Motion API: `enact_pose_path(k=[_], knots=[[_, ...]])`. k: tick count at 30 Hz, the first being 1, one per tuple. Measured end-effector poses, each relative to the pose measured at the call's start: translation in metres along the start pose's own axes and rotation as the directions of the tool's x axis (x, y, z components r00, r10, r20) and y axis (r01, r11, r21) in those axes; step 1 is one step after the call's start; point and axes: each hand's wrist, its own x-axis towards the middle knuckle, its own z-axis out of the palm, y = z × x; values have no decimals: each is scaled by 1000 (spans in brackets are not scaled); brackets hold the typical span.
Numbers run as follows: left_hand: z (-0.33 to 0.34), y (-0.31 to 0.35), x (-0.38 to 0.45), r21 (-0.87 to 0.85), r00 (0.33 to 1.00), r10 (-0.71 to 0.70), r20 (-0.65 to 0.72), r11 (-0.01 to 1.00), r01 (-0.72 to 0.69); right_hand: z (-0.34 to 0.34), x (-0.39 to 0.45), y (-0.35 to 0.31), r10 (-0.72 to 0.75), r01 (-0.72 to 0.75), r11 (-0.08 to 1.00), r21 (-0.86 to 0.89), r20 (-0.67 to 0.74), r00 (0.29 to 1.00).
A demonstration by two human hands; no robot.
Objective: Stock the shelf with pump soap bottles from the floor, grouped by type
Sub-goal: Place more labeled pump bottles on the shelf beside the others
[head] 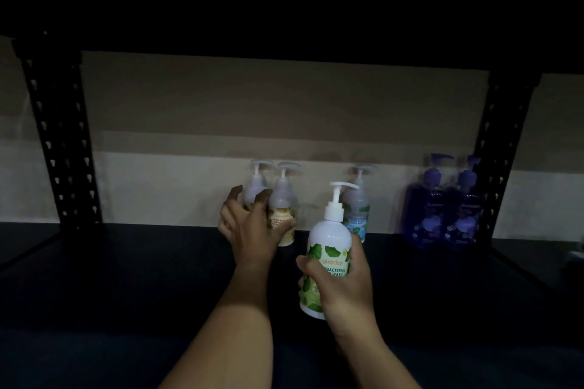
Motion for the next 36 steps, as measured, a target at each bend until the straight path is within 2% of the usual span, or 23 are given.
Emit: enact_pose_path(k=[18,36], knots=[[2,12,4,263,995,-1,102,964,-26,-3,-2,0,-9,9,1000,-18,21,1000],[-7,20,3,316,988,-16,157,948,-35,-1,-2,1,-7,8,1000,-16,23,1000]])
